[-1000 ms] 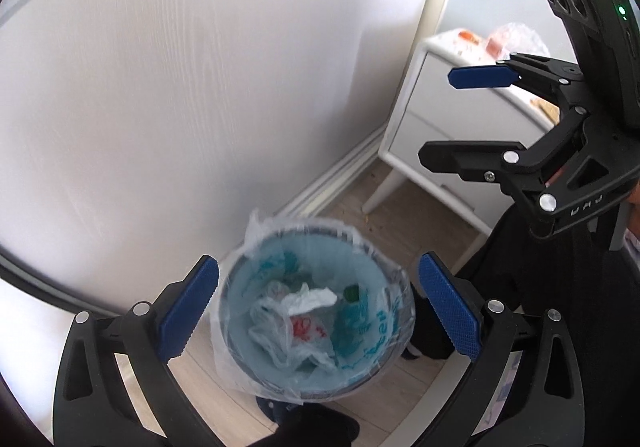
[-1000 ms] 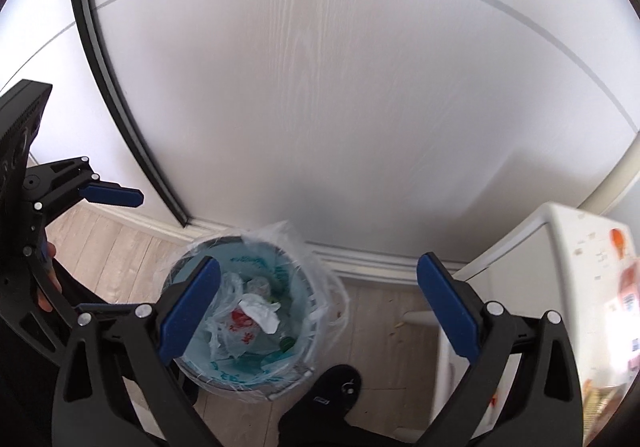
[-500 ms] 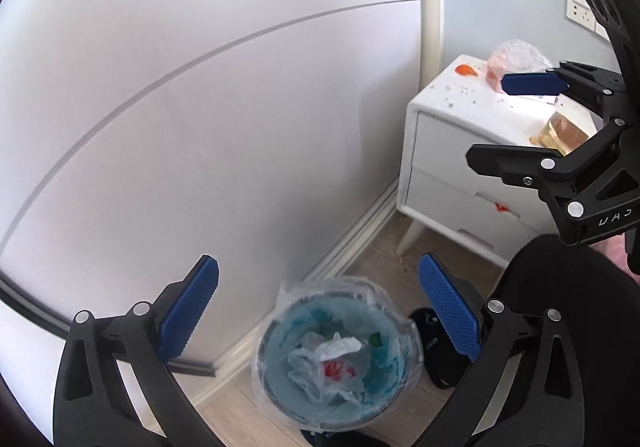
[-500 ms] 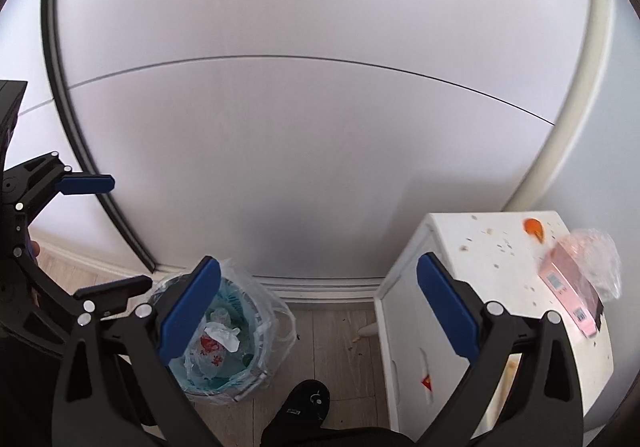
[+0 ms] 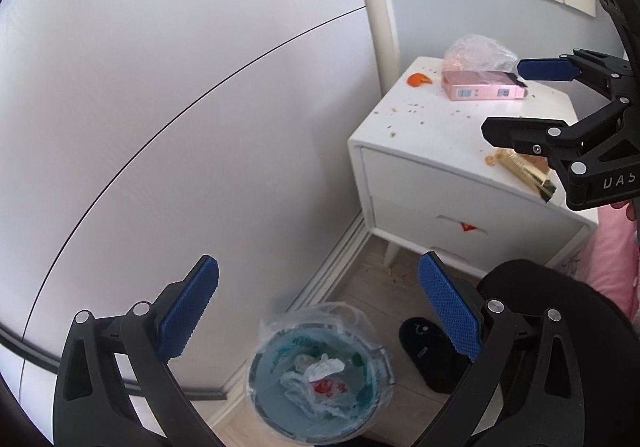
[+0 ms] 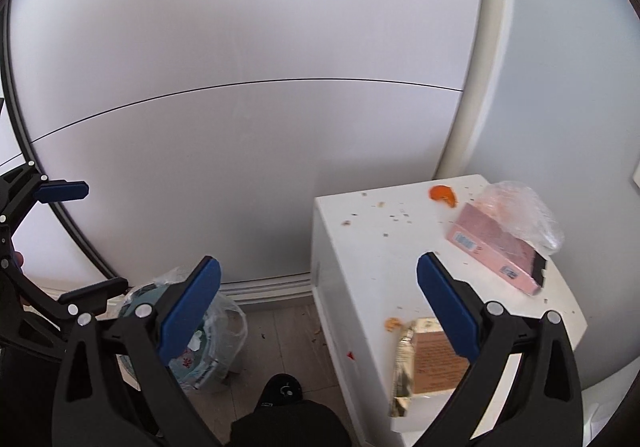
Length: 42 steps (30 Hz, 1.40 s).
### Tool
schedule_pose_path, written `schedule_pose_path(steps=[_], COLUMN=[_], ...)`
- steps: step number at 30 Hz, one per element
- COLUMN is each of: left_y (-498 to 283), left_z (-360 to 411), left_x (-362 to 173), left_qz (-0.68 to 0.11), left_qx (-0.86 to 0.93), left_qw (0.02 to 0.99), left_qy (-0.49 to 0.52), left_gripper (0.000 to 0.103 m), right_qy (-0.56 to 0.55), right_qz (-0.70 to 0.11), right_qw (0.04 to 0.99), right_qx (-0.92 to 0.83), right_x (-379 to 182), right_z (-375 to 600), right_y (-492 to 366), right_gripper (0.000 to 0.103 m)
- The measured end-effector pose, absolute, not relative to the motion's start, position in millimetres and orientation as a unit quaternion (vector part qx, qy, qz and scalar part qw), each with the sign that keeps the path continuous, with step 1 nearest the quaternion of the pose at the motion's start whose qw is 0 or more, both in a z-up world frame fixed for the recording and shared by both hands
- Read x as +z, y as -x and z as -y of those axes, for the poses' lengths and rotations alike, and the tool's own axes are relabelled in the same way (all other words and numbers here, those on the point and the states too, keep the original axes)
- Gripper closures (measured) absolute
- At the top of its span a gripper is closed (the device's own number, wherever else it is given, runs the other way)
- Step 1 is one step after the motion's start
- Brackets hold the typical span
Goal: Collect trash
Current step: 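Move both tools back to the table toward the gold foil snack packet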
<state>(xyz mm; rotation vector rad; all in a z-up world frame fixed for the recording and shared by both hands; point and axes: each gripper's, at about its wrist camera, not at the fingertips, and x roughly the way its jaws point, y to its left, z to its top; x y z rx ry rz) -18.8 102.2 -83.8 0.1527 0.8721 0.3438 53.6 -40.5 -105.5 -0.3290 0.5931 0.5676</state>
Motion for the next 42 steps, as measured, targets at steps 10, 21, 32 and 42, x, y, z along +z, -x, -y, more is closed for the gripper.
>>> schedule_pose_path(steps=[10,21,32,42], left_y=[-19,-63,-92,-102], left_z=[-69,-36,-11,-10], left_x=[-68,-50,-50,-68], left_qz=[-0.400,-0.380,-0.379,-0.384], left_qx=[0.128,0.075,0.004,-0.089], left_qw=[0.903,0.917,0.922,0.919], left_qy=[-0.092,-0.099,-0.080,0.015], left_gripper=[0.006,0.006,0.006,0.006], right_qy=[0.136,0.115,0.082,-0.029], right_qz=[-0.276,-0.278,-0.301,-0.360], right_qw=[0.928,0.944,0.942,0.901], right_qx=[0.209,0.132,0.123,0.240], right_x=[-83,-72,-75,-111], right_z=[107,187,227,241], right_y=[-58,-69,-66,-66], right_gripper=[0.007,0.007,0.007,0.007])
